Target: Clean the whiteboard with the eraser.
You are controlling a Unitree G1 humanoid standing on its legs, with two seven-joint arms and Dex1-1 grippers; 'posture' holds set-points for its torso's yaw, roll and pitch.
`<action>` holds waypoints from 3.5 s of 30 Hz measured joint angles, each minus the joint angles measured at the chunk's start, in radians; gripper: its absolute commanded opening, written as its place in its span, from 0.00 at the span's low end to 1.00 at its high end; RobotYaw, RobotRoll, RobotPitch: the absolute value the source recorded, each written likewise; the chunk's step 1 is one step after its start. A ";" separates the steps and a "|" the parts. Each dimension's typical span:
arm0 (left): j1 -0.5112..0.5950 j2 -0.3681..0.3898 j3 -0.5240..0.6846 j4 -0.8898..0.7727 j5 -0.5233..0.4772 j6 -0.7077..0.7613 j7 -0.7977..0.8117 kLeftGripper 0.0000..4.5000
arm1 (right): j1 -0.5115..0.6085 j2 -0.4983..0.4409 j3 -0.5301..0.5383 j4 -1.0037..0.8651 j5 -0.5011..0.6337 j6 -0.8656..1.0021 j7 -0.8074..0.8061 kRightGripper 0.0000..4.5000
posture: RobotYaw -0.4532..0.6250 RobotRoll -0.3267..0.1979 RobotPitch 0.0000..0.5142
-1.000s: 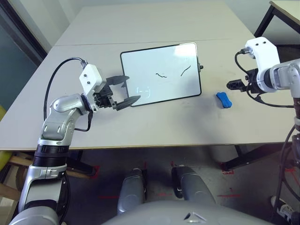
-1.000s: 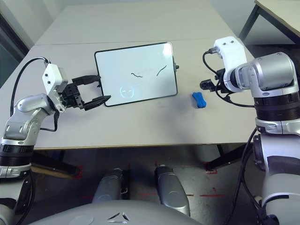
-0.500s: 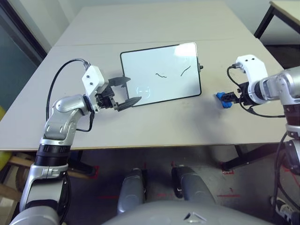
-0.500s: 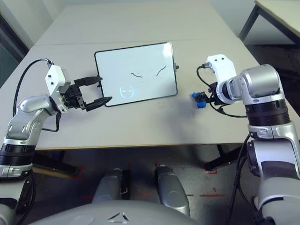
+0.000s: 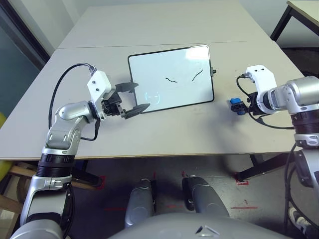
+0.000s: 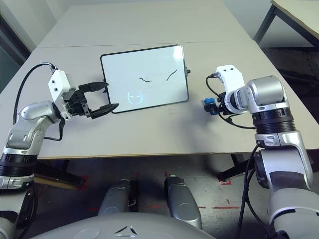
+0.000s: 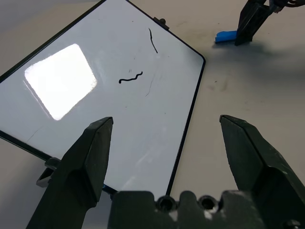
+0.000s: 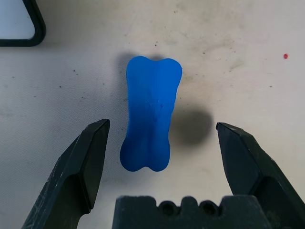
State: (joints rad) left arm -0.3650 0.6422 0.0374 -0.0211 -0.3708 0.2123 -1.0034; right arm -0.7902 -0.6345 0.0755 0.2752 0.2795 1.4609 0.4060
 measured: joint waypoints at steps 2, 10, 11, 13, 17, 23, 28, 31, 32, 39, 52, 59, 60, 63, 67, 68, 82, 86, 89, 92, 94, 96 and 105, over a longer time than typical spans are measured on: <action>0.001 0.002 0.000 -0.001 0.000 0.001 0.000 1.00 | 0.003 0.005 0.000 0.002 -0.007 -0.008 0.000 1.00 | 0.29 0.62 0.20; 0.007 0.005 0.000 -0.003 0.000 0.008 0.006 1.00 | 0.014 0.016 0.000 0.003 -0.017 -0.029 0.000 0.96 | 0.29 0.62 0.20; 0.007 0.005 0.000 -0.004 0.000 0.009 0.006 1.00 | 0.014 0.017 0.000 0.003 -0.018 -0.031 0.000 0.91 | 0.29 0.62 0.20; 0.007 0.006 0.000 -0.004 0.000 0.009 0.007 1.00 | 0.017 0.016 0.000 0.003 -0.026 -0.035 0.000 0.79 | 0.29 0.62 0.20; 0.007 0.006 0.000 -0.004 0.000 0.011 0.008 1.00 | 0.019 0.016 0.001 0.003 -0.029 -0.045 0.003 0.46 | 0.29 0.62 0.20; 0.007 0.006 0.000 -0.004 0.002 0.011 0.015 1.00 | 0.020 0.009 0.011 -0.013 -0.032 -0.046 0.009 0.06 | 0.29 0.62 0.20; 0.007 0.005 -0.005 -0.004 0.004 0.011 0.016 1.00 | 0.021 -0.036 0.101 -0.086 -0.056 -0.126 0.048 0.05 | 0.29 0.62 0.20; 0.007 0.004 -0.008 -0.004 0.006 0.010 0.017 1.00 | 0.015 -0.123 0.247 -0.155 -0.152 -0.320 0.101 0.05 | 0.28 0.62 0.20; 0.007 0.004 -0.008 -0.004 0.008 0.010 0.017 1.00 | 0.008 -0.145 0.284 -0.164 -0.188 -0.377 0.115 0.05 | 0.28 0.62 0.20; 0.006 0.002 -0.011 -0.003 0.015 0.009 0.017 1.00 | -0.063 -0.201 0.500 -0.058 -0.480 -0.787 0.209 0.04 | 0.28 0.62 0.20; 0.000 -0.007 -0.017 -0.003 0.018 0.006 0.027 1.00 | -0.255 -0.078 0.547 0.089 -0.781 -1.105 0.311 0.04 | 0.30 0.62 0.20; 0.006 -0.008 -0.017 -0.004 0.018 0.004 0.036 1.00 | -0.245 -0.080 0.529 0.020 -0.845 -1.121 0.379 0.04 | 0.30 0.62 0.21; 0.006 -0.009 -0.017 -0.004 0.018 0.004 0.036 1.00 | -0.239 -0.080 0.528 0.017 -0.855 -1.125 0.382 0.04 | 0.30 0.62 0.21; 0.006 -0.010 -0.018 -0.004 0.018 0.004 0.037 1.00 | -0.216 -0.082 0.524 0.011 -0.884 -1.138 0.384 0.04 | 0.30 0.62 0.20; 0.006 -0.011 -0.018 -0.004 0.019 0.004 0.037 1.00 | -0.189 -0.082 0.500 -0.011 -0.905 -1.150 0.382 0.04 | 0.30 0.62 0.21; 0.006 -0.011 -0.018 -0.004 0.019 0.004 0.037 1.00 | -0.179 -0.080 0.498 -0.019 -0.914 -1.158 0.376 0.04 | 0.30 0.62 0.20; 0.006 -0.009 -0.019 -0.004 0.023 0.002 0.037 1.00 | -0.149 -0.004 0.497 0.045 -1.008 -1.182 0.306 0.04 | 0.31 0.62 0.20; 0.006 -0.008 -0.019 -0.004 0.023 0.002 0.037 1.00 | -0.132 0.031 0.496 0.032 -1.017 -1.184 0.309 0.04 | 0.31 0.62 0.20; 0.006 -0.007 -0.019 -0.004 0.023 0.002 0.037 1.00 | -0.111 0.049 0.497 0.000 -1.031 -1.185 0.319 0.04 | 0.31 0.62 0.19; 0.006 -0.006 -0.019 -0.004 0.023 0.001 0.037 1.00 | -0.090 0.064 0.498 -0.028 -1.041 -1.193 0.332 0.03 | 0.31 0.62 0.19; 0.006 -0.005 -0.019 -0.004 0.024 0.000 0.037 1.00 | -0.078 0.073 0.499 -0.047 -1.050 -1.194 0.345 0.03 | 0.31 0.62 0.19; 0.006 -0.005 -0.019 -0.004 0.024 -0.002 0.037 1.00 | -0.067 0.080 0.499 -0.060 -1.054 -1.194 0.349 0.03 | 0.31 0.62 0.19; 0.004 -0.004 -0.019 -0.004 0.024 -0.005 0.037 1.00 | -0.131 0.060 0.497 0.054 -1.098 -1.221 0.315 0.03 | 0.31 0.62 0.19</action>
State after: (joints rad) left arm -0.3607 0.6384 0.0189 -0.0247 -0.3468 0.2071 -0.9666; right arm -0.9216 -0.5742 0.5726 0.3287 -0.8180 0.2399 0.7209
